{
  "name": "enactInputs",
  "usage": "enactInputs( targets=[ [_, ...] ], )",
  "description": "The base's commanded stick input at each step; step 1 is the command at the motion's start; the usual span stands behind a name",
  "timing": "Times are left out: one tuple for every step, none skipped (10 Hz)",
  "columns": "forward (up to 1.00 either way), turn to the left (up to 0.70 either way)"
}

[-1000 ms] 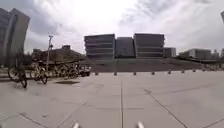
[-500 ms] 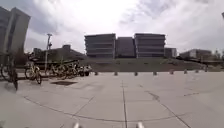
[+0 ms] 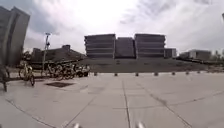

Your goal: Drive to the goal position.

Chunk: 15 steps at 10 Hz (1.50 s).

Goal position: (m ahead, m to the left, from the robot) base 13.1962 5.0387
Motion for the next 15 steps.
enactInputs(
  targets=[
    [0.7, 0.0],
    [0.7, 0.0],
    [0.7, 0.0],
    [0.7, 0.0],
    [0.7, 0.0],
    [0.7, 0.0],
    [0.7, 0.0],
    [0.7, 0.0],
    [0.7, 0.0],
    [0.7, 0.0],
    [0.7, 0.0],
    [0.7, 0.0],
    [0.7, 0.0],
    [0.7, 0.0],
    [0.7, 0.0]
  ],
)
